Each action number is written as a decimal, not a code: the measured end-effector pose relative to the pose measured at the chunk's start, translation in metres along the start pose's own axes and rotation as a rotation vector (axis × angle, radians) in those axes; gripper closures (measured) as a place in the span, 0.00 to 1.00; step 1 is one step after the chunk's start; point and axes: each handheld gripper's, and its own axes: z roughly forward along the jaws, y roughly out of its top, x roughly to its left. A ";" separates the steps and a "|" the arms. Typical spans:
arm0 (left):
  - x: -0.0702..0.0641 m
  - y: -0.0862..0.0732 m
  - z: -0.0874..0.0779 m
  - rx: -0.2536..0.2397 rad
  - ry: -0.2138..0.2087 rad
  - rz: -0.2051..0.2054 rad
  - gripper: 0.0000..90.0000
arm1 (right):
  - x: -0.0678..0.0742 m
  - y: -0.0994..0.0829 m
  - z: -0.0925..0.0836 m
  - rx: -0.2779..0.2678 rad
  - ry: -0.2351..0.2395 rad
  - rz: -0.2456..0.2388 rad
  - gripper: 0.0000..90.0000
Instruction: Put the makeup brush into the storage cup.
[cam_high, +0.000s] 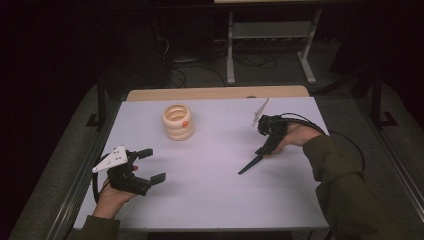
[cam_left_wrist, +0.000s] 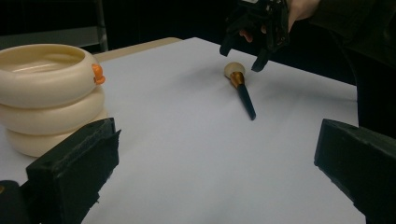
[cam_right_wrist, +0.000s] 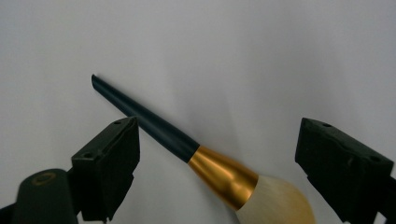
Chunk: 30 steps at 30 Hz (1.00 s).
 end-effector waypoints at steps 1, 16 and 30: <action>0.000 0.000 0.000 0.000 0.000 0.000 0.00 | 0.000 0.000 0.000 0.000 0.000 0.000 0.15; 0.000 -0.001 0.001 0.005 -0.002 -0.001 0.00 | 0.004 0.002 0.018 0.068 0.022 -0.048 0.18; 0.000 -0.001 0.001 0.005 -0.005 0.000 0.00 | 0.008 0.000 0.028 0.123 0.021 -0.106 0.27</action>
